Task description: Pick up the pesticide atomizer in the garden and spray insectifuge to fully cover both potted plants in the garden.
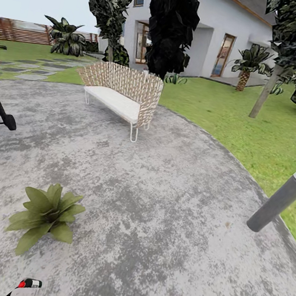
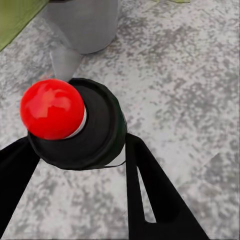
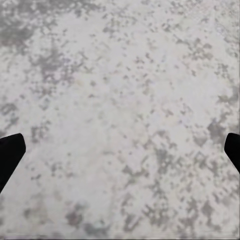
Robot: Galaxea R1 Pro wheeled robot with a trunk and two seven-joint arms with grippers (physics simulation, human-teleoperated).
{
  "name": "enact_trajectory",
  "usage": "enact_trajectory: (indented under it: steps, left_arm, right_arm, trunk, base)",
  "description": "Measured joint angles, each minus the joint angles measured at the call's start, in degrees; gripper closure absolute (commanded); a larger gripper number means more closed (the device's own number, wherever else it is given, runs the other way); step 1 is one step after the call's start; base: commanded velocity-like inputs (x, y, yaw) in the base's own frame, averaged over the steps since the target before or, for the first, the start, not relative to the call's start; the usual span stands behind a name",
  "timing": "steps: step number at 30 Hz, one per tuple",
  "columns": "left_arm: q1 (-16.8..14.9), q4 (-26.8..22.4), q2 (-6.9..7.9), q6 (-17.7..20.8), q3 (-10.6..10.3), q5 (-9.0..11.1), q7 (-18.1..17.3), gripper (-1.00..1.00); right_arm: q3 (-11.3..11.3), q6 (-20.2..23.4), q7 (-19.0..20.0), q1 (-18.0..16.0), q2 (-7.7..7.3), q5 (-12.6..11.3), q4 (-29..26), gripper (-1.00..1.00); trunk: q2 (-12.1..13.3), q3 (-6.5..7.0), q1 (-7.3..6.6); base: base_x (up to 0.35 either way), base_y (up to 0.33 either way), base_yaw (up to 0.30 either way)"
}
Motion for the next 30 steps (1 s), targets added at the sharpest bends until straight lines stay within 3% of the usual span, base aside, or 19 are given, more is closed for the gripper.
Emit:
enact_trajectory:
  steps: [13,22,30]
  left_arm:
    - [0.0,0.0,0.09,0.0,0.0,0.0,0.0,1.0]
    - [0.0,0.0,0.09,0.0,0.0,0.0,0.0,1.0]
    - [0.0,0.1,0.09,0.0,0.0,0.0,0.0,1.0]
  right_arm:
    - [0.0,0.0,0.0,0.0,0.0,0.0,0.0,-1.0]
    - [0.1,-0.1,0.0,0.0,-0.21,0.2,0.0,-1.0]
    - [0.2,-0.1,0.0,0.0,-0.18,0.9,0.1,-1.0]
  trunk:
    - [0.0,-0.42,0.0]
    - [0.0,-0.46,-0.01]
    - [0.0,-0.46,-0.03]
  base:
    - [-0.278,0.219,0.236]
    - [-0.223,0.246,0.027]
    - [-0.025,0.299,0.0]
